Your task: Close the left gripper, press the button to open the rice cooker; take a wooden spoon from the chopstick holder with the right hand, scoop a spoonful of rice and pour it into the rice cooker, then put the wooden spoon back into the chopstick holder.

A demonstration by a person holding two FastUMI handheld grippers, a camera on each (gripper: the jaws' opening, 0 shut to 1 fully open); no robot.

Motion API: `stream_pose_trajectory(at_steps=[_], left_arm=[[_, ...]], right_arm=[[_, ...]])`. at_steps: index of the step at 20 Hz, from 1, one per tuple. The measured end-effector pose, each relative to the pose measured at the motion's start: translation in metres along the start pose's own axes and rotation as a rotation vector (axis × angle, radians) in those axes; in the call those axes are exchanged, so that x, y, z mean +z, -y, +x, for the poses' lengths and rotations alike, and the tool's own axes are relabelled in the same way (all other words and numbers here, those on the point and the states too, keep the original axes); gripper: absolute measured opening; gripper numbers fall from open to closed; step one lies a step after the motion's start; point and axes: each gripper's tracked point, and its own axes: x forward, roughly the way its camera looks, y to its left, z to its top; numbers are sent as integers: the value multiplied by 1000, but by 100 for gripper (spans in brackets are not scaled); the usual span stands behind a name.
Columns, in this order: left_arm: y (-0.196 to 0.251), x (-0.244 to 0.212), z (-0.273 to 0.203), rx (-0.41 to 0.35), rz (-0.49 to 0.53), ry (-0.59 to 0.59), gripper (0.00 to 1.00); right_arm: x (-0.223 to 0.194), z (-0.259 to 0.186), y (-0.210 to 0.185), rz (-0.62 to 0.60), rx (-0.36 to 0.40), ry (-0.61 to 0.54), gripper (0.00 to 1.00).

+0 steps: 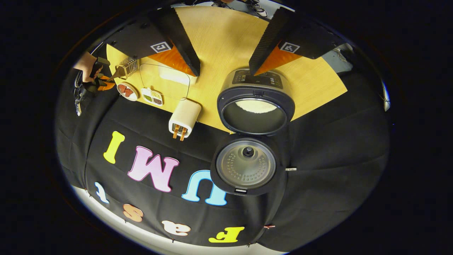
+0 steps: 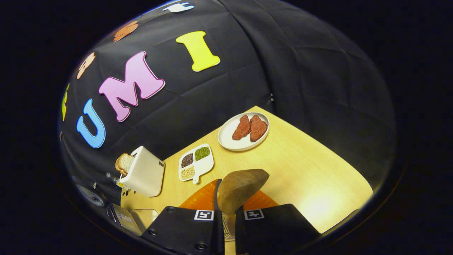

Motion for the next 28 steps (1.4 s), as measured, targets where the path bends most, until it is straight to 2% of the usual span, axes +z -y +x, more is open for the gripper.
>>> stream_pose_trajectory(at_steps=[4,8,11,16,20,22,23,24,25,26,27,28], left_arm=[[-3,33,1,-77,3,41,96],[-20,48,9,-124,66,73,96],[-37,42,14,-151,94,55,96],[-56,39,13,-193,72,20,96],[-63,43,18,-241,119,14,96],[-61,38,20,-278,118,-2,96],[-60,35,22,-296,118,-10,96],[-61,31,25,-308,124,-13,96],[-64,28,26,-308,133,-10,96],[-70,26,31,-298,139,0,96],[-73,23,32,-299,139,5,96],[-72,17,35,-308,136,2,96]], right_arm=[[27,-30,-26,-48,-2,81,16],[39,-65,-71,-58,49,145,16],[32,-85,-112,-106,104,161,16],[7,-106,-180,-174,199,171,16],[-30,-94,-214,-309,235,172,16],[-49,-82,-227,-334,244,158,16],[-56,-76,-232,-338,249,156,12],[-64,-70,-235,-347,249,153,16],[-73,-65,-235,-361,249,153,16],[-82,-59,-236,-383,249,154,11],[-92,-52,-235,-411,243,146,16],[-101,-46,-231,-441,232,141,16]])
